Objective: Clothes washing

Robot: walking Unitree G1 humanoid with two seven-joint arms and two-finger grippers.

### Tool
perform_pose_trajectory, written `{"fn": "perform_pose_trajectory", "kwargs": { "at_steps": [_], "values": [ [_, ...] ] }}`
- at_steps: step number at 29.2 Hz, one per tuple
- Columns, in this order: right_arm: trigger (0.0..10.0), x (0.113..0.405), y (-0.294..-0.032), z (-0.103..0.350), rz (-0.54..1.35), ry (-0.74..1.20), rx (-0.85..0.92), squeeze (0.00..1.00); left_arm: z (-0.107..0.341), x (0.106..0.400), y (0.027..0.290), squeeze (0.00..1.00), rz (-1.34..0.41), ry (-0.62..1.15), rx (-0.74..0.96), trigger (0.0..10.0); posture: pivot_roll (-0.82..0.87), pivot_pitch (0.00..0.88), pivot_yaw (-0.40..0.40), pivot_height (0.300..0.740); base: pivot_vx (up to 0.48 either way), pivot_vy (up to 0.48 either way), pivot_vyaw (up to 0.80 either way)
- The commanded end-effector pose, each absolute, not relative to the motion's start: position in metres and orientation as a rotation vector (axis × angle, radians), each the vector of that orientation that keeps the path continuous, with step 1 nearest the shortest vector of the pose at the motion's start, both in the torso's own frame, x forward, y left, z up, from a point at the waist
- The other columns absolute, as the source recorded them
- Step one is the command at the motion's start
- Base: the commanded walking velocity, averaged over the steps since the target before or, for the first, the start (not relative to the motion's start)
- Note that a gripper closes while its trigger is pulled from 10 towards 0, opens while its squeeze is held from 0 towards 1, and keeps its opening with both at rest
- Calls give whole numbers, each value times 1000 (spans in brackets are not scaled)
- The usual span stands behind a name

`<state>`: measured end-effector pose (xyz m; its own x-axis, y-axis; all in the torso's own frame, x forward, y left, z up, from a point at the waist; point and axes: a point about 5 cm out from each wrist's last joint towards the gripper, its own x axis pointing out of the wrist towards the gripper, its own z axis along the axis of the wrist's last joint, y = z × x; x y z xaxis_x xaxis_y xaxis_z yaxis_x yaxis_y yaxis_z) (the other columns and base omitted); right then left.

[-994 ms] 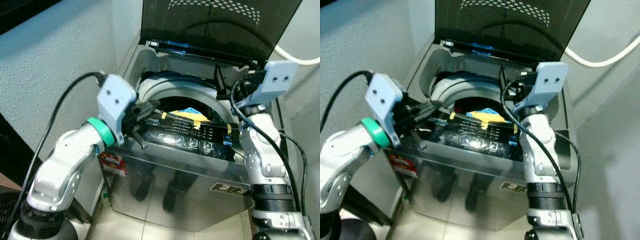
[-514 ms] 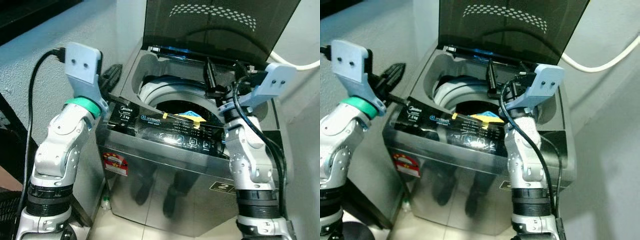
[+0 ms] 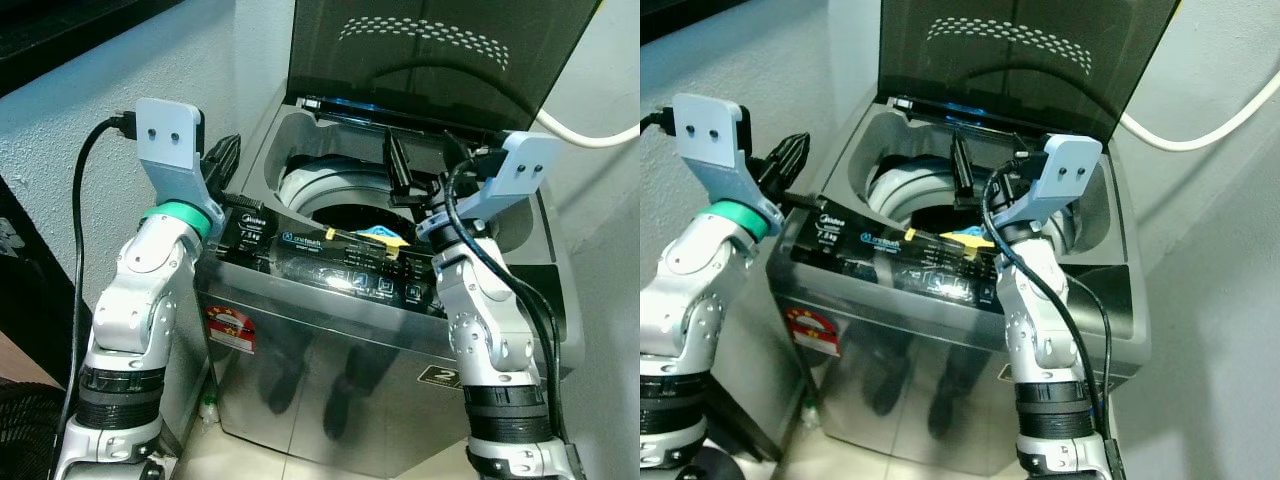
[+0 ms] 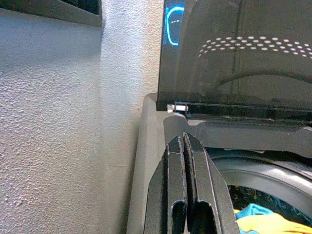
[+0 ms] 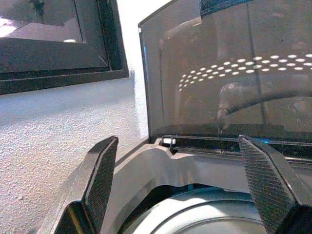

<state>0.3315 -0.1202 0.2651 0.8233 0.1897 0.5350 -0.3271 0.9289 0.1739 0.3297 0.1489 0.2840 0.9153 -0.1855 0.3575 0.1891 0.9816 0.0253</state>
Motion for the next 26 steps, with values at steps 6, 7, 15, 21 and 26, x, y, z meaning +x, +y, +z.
{"fn": "perform_pose_trajectory", "kwargs": {
  "at_steps": [6, 7, 15, 21, 26],
  "values": [
    [10000, 330, -121, 261, 272, -519, 262, 0, 282, 333, 146, 0, -179, -358, -25, 10000, 119, 0, -37, 740, 0, 0, 0],
    [10000, 330, -121, 261, 273, -519, 262, 0, 282, 334, 146, 0, -178, -357, -30, 10000, 119, 0, -38, 740, 0, 0, 0],
    [10000, 329, -120, 260, 282, -517, 257, 0, 281, 335, 146, 0, -171, -358, -33, 10000, 116, 0, -39, 740, 0, 0, 0],
    [10000, 328, -119, 260, 286, -516, 249, 0, 280, 335, 146, 0, -169, -356, -35, 10000, 113, 0, -39, 740, 0, 0, 0],
    [10000, 328, -119, 259, 287, -511, 244, 0, 279, 336, 145, 0, -168, -354, -36, 10000, 111, 0, -38, 740, 0, 0, 0]
  ]
}}
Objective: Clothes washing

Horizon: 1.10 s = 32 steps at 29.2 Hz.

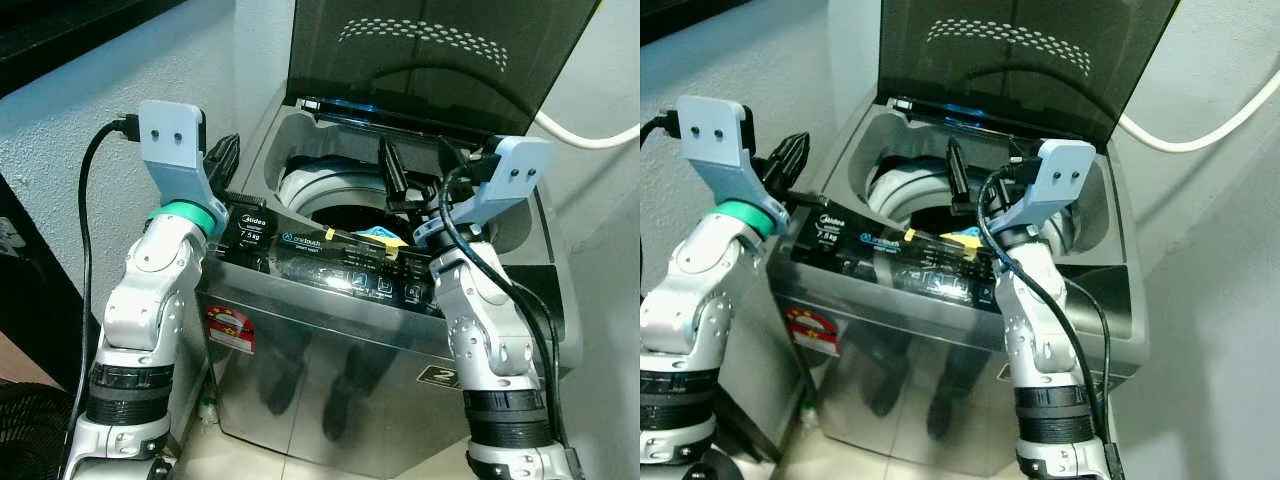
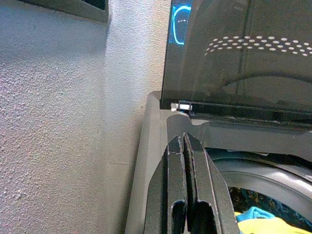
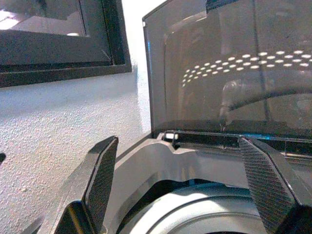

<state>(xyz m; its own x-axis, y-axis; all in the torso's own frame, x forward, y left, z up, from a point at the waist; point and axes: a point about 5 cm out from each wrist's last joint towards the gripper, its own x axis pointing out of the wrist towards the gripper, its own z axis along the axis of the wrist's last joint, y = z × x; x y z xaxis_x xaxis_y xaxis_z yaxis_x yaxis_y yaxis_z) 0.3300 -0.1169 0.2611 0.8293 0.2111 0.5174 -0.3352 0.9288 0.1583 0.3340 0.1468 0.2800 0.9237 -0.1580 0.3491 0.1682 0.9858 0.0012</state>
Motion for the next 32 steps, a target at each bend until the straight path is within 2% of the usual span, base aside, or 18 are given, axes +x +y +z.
{"fn": "perform_pose_trajectory", "kwargs": {
  "at_steps": [1, 22, 32],
  "values": [
    [10000, 328, -119, 259, 287, -511, 244, 0, 279, 336, 145, 0, -168, -354, -36, 10000, 111, 0, -38, 740, 0, 0, 0],
    [10000, 329, -121, 258, 276, -506, 233, 0, 277, 336, 144, 0, -171, -350, -37, 10000, 111, 0, -37, 740, 0, 0, 0],
    [10000, 328, -120, 257, 288, -501, 228, 0, 276, 336, 144, 0, -174, -344, -39, 10000, 111, 0, -39, 740, -346, 0, 0]
  ]
}}
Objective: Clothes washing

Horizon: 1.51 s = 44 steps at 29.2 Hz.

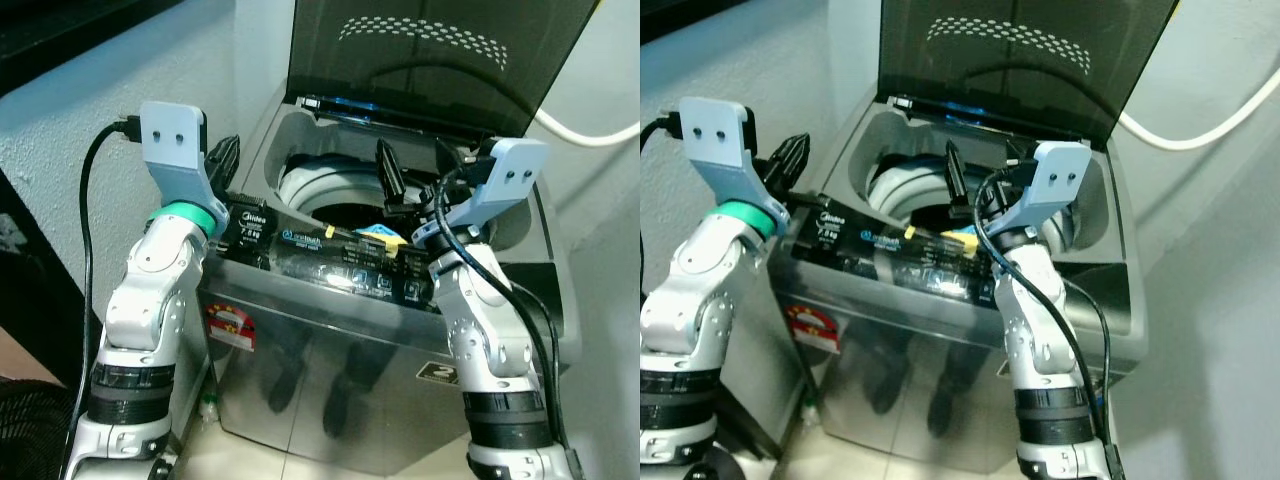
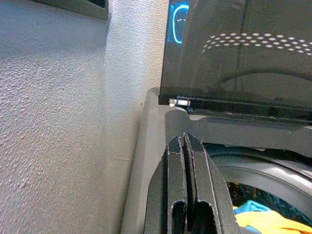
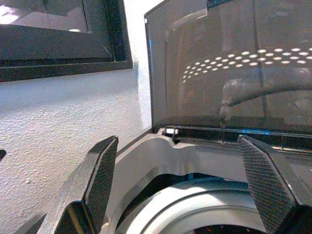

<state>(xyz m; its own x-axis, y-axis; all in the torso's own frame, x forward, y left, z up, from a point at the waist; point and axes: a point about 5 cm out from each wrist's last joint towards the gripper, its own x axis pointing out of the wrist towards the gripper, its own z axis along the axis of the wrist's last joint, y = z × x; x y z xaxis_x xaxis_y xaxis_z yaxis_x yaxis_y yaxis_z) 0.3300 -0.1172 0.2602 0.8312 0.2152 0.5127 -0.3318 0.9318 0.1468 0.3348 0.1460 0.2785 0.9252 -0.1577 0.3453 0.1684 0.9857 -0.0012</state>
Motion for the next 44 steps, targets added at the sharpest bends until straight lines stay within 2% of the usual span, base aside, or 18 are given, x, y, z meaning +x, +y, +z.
{"fn": "perform_pose_trajectory", "kwargs": {
  "at_steps": [1, 22, 27, 38, 44],
  "values": [
    [10000, 328, -120, 257, 288, -501, 228, 0, 276, 336, 144, 0, -174, -344, -39, 10000, 111, 0, -39, 740, -401, 0, 0],
    [10000, 328, -117, 251, 299, -476, 168, 0, 273, 336, 142, 0, -178, -334, -44, 10000, 105, 3, -37, 740, -385, 0, 0],
    [10000, 327, -117, 250, 305, -469, 157, 0, 272, 336, 141, 0, -179, -331, -47, 10000, 103, 6, -37, 740, 0, 0, 0],
    [10000, 327, -114, 243, 328, -440, 106, 0, 270, 336, 138, 0, -190, -322, -43, 10000, 98, 14, -38, 740, 0, 0, 738],
    [10000, 330, -122, 207, 306, -326, 50, 0, 248, 338, 133, 0, -212, -245, 1, 10000, 95, 18, -36, 740, 0, 0, 788]
  ]
}}
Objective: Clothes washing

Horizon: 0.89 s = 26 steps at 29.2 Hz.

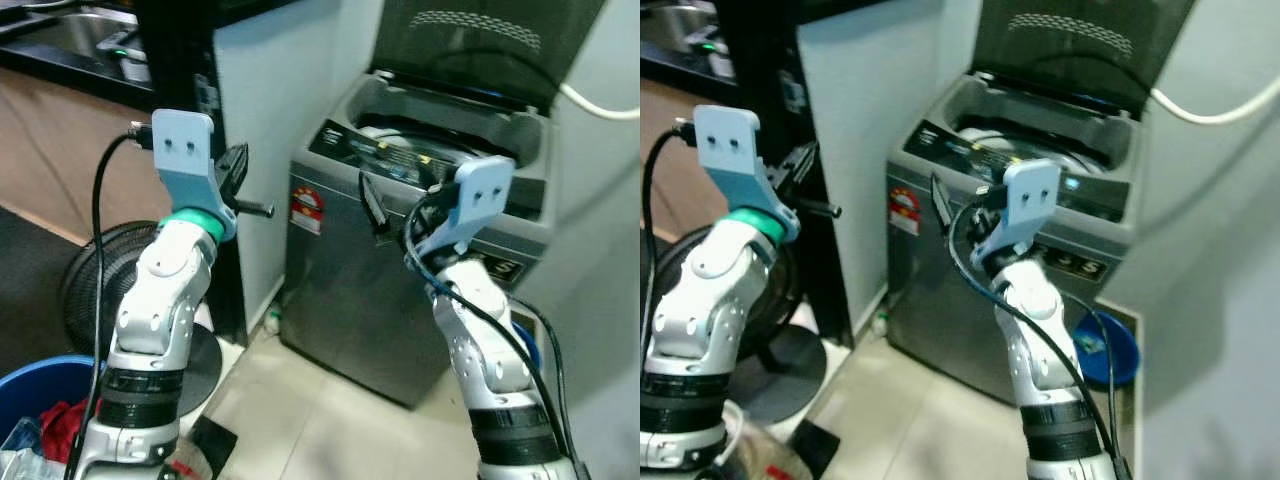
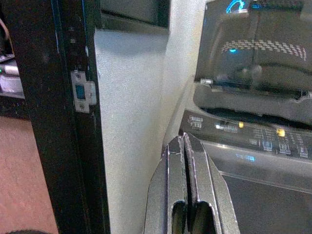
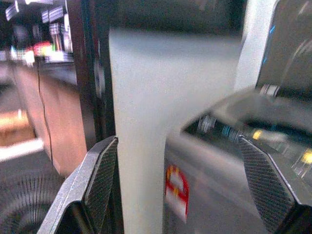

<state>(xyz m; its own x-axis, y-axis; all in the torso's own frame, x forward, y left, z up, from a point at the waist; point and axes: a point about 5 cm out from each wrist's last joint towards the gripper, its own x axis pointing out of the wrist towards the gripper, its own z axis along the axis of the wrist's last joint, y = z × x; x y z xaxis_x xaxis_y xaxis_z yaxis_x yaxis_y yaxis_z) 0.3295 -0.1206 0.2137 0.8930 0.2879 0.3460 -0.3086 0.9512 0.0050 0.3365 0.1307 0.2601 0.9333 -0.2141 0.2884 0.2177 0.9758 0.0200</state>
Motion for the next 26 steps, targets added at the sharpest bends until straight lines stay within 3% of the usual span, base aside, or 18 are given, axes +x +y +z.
{"fn": "perform_pose_trajectory", "kwargs": {
  "at_steps": [1, 12, 26],
  "values": [
    [10000, 331, -125, 200, 293, -304, 46, 0, 242, 338, 132, 0, -216, -228, 13, 10000, 95, 18, -36, 740, 0, 0, 788],
    [10000, 327, -149, 130, 171, -72, 2, 0, 183, 327, 124, 0, -250, -60, 86, 10000, 93, 25, -31, 740, 0, 0, 785],
    [10000, 317, -163, 81, 109, 79, -56, 0, 160, 320, 121, 0, -250, -7, 121, 10000, 99, 27, -30, 740, 0, 0, 781]
  ]
}}
